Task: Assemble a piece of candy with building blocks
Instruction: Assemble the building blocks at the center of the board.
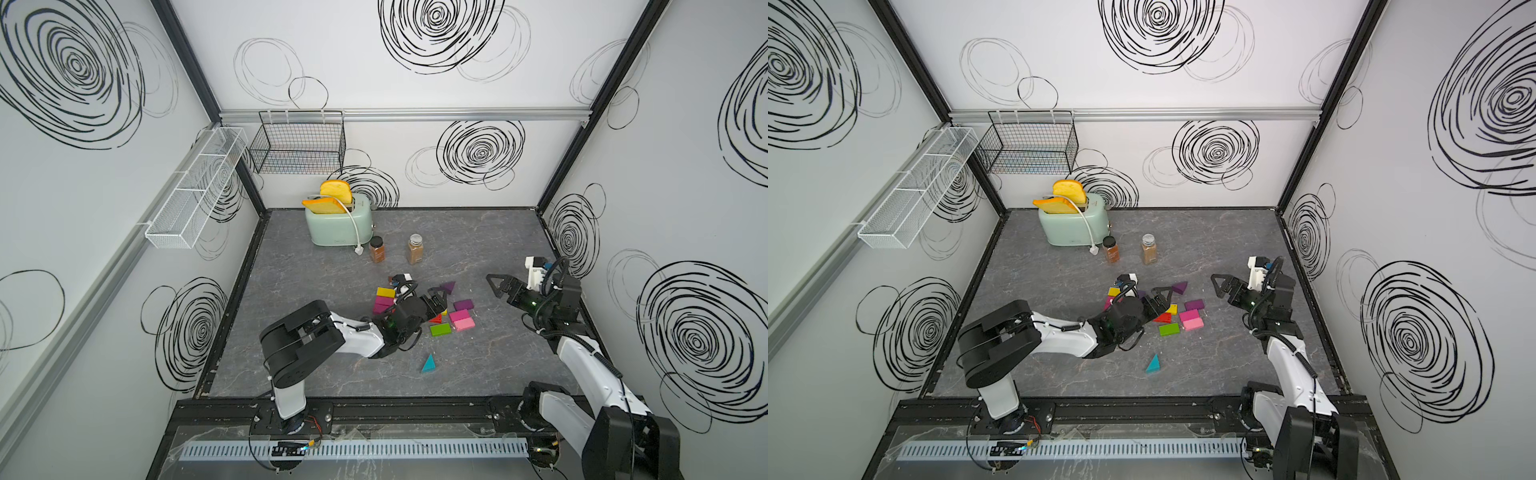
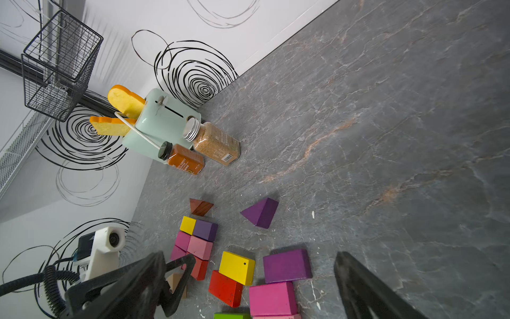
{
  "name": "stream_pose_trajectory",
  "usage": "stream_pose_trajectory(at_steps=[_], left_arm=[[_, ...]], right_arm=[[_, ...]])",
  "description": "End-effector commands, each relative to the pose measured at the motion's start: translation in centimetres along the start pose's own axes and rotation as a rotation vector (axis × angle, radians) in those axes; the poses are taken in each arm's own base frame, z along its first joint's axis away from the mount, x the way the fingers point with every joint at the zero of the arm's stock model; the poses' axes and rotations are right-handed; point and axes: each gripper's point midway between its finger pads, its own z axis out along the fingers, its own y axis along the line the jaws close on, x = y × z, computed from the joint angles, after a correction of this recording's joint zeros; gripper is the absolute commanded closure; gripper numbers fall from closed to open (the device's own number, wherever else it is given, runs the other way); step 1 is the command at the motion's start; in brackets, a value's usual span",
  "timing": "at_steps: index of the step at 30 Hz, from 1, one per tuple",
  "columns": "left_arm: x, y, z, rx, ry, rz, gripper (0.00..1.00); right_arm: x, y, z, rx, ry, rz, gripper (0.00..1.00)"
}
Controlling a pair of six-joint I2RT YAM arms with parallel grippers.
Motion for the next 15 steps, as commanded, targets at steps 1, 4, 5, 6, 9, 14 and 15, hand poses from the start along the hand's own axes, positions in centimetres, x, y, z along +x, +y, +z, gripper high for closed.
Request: stream_pose_trajectory(at_steps=[1, 4, 5, 6, 9, 14, 15], left_arm=[[-1.4, -0.8, 0.0, 0.049, -0.111, -0.085, 0.01], [-0.8, -0.1, 0.3, 0.029, -0.113, -0.091, 0.01], [-0.6, 0.1, 0.4, 0.019, -0.114, -0.09, 0.01], [-0.4, 0.3, 0.5, 0.012, -0.115, -0.087, 0.01], [-0.3, 1.2, 0.5, -0.016, -0.13, -0.091, 0.0], [-0.2, 1.8, 0.8, -0.025, -0.147, -0.101, 0.0], [-0.1, 1.8, 1.0, -0.025, -0.146, -0.102, 0.0]], right_arm=[[0.6, 1.2, 0.1, -0.037, 0.028, -0.023, 0.01], [1.0, 1.0, 0.1, -0.023, 0.032, -0.024, 0.01], [1.0, 1.1, 0.2, -0.026, 0.031, -0.026, 0.01], [0.9, 1.1, 0.3, -0.027, 0.029, -0.024, 0.01], [0.9, 1.4, 0.5, -0.035, 0.033, -0.022, 0.01], [1.1, 1.9, 0.7, -0.046, 0.049, -0.035, 0.01], [1.2, 1.9, 0.7, -0.046, 0.053, -0.034, 0.01]])
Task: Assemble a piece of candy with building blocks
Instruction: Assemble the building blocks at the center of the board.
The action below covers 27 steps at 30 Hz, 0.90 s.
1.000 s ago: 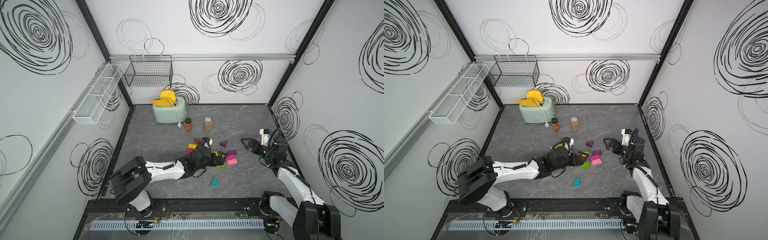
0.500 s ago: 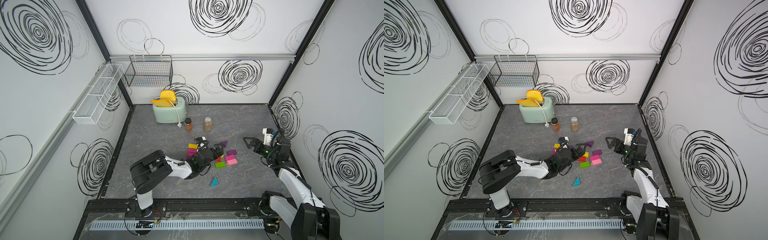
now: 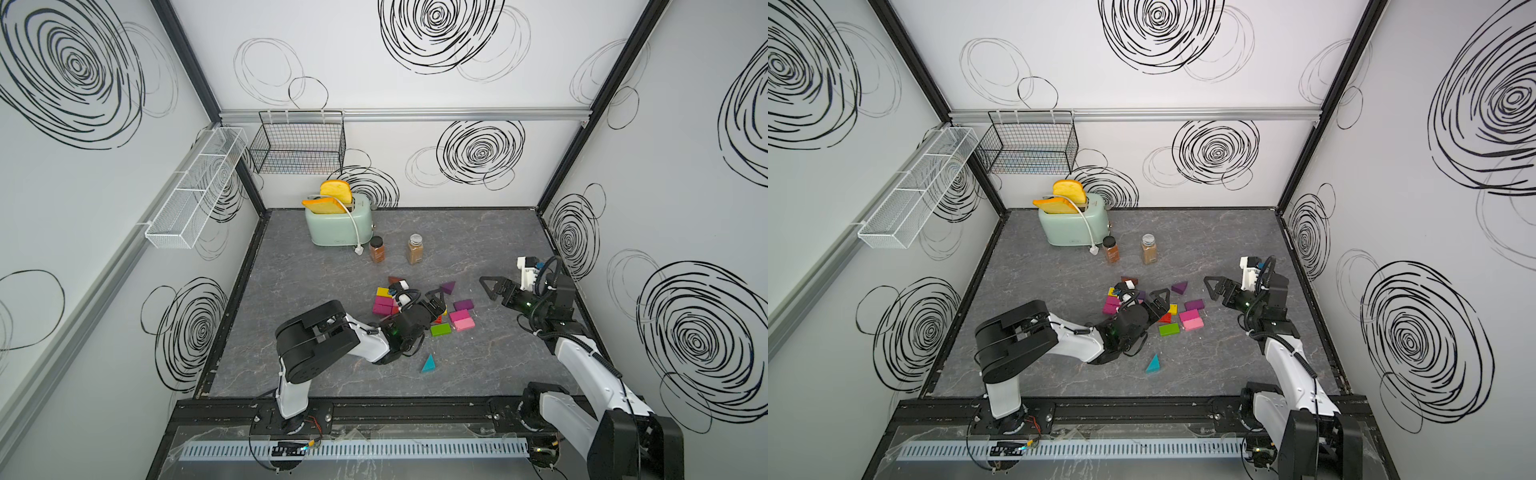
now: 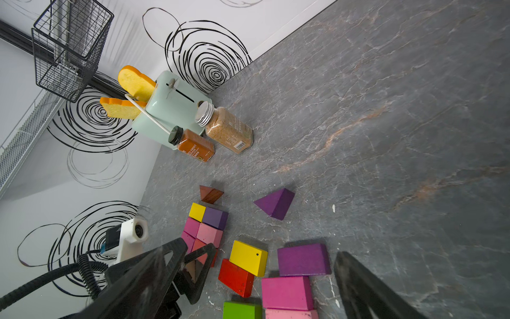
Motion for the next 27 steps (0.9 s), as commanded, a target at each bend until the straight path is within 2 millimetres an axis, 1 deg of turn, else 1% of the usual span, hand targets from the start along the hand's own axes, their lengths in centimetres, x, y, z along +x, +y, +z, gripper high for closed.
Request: stream_pose_trajectory(at_steps=[1, 5, 15, 23, 27], left_arm=[[-0.5, -0.4, 0.6, 0.022, -0.054, -0.049, 0.0], [-0.1, 0.6, 0.9, 0.005, -0.059, -0.072, 0.0], [0.8, 1.8, 1.7, -0.014, -0.055, -0.101, 0.0], [2.8, 3.0, 2.5, -0.057, -0.043, -0.156, 0.0], [3.3, 3.3, 2.6, -0.077, -0.045, -0.159, 0.0]], right_arm=[[-0.1, 0.4, 0.1, -0.008, 0.007, -0.013, 0.01], [-0.4, 0.6, 0.1, -0.007, 0.006, -0.015, 0.01], [-0.2, 0.1, 0.2, 0.015, 0.01, -0.007, 0.01], [-0.2, 0.0, 0.1, 0.023, 0.009, -0.015, 0.01], [-0.3, 0.1, 0.2, 0.023, 0.008, -0.017, 0.01]])
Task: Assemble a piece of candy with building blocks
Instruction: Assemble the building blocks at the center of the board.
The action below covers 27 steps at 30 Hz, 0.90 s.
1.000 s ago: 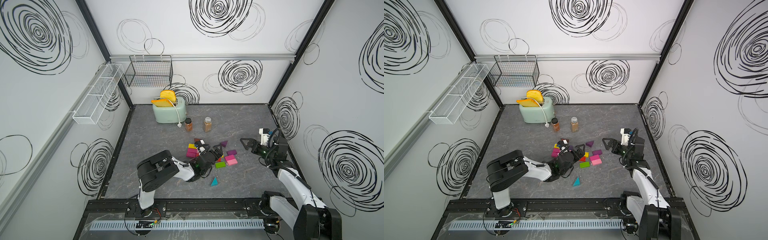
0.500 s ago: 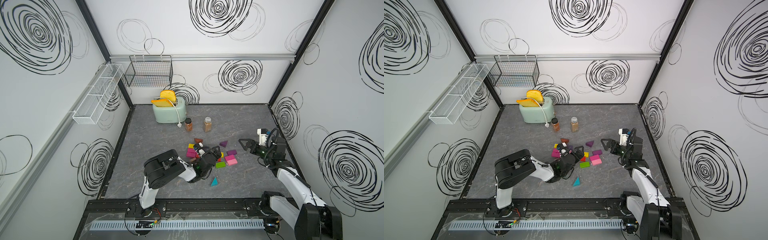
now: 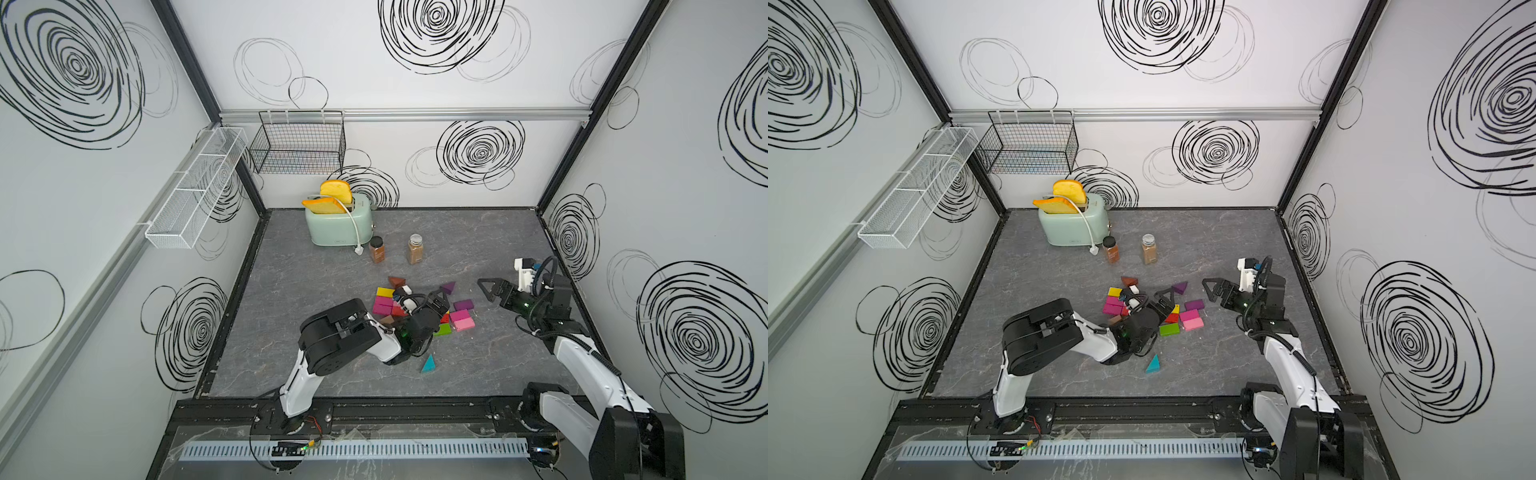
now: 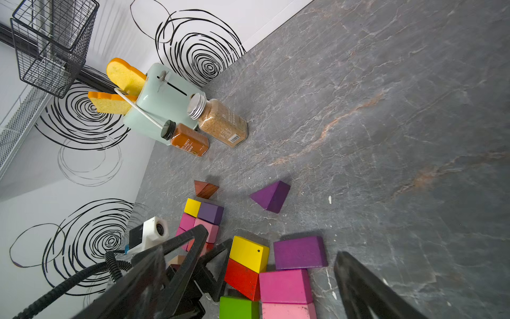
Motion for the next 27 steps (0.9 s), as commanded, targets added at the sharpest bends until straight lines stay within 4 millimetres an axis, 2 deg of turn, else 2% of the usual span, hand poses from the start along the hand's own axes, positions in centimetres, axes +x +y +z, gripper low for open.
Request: stream_pose_trajectory(at_steps=[1, 8, 12, 18, 23, 24, 27], left_arm=[[0.5, 2.7, 0.1, -0.073, -0.015, -0.004, 0.0], [0.9, 2.9, 0.4, -0.077, -0.008, -0.001, 0.0], [0.3, 2.0, 0.5, -0.058, -0.01, 0.032, 0.0], [-1.6, -1.0, -0.2, -0.057, 0.019, 0.172, 0.01], [-2.5, -3.5, -2.2, -0.051, 0.092, 0.297, 0.02], [-2.5, -3.3, -2.6, -0.076, 0.118, 0.334, 0.02], [-1.0, -4.9, -4.2, -0.06, 0.254, 0.445, 0.02]], right_arm=[[-0.8, 0.7, 0.0, -0.005, -0.011, -0.03, 0.01], [-0.8, 0.6, -0.1, -0.001, -0.013, -0.033, 0.01], [-0.7, 0.5, -0.1, 0.006, -0.012, -0.038, 0.01], [-0.9, -0.3, -0.4, 0.032, -0.028, -0.048, 0.01], [-1.3, -0.4, -1.1, 0.049, -0.042, -0.069, 0.01], [-1.4, -0.4, -1.3, 0.055, -0.048, -0.077, 0.01], [-1.6, -0.6, -1.9, 0.088, -0.077, -0.092, 0.01]])
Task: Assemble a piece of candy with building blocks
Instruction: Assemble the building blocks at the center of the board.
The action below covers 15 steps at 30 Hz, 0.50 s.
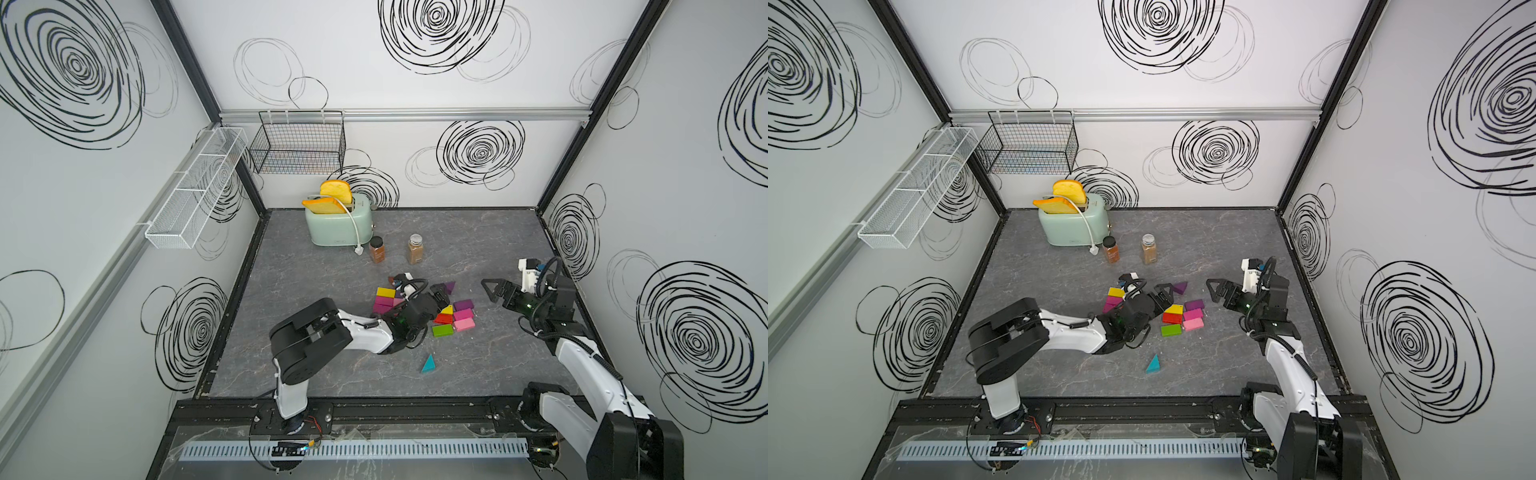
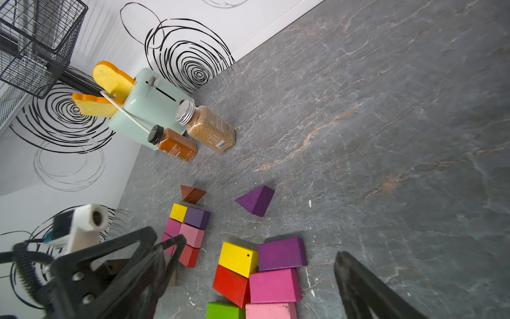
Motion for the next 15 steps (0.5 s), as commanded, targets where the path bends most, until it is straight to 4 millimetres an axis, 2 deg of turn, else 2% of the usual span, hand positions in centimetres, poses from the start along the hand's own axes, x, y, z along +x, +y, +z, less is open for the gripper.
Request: stream_pose_trajectory(at_steps=[1, 5, 8, 12, 15], left_arm=[[2.4, -0.9, -1.9, -0.006, 0.193, 0.193, 0.02], [6.8, -2.1, -5.5, 0.02, 0.377, 0.223, 0.01], [10.0, -2.5, -7.2, 0.029, 0.467, 0.23, 0.02], [12.5, -1.9, -7.8, 0.04, 0.517, 0.223, 0.01], [13.1, -1.3, -7.3, 0.064, 0.525, 0.196, 0.01]], right_arm=[[-0.9, -0.1, -0.8, 0.043, -0.034, -0.048, 0.01], [-0.7, -0.6, -0.5, 0.066, -0.007, -0.063, 0.01], [-0.3, -1.1, 0.1, 0.072, 0.025, -0.057, 0.01], [-0.6, -1.9, 0.7, 0.096, 0.02, -0.062, 0.01], [-0.7, -2.1, 1.5, 0.078, 0.027, -0.048, 0.01]])
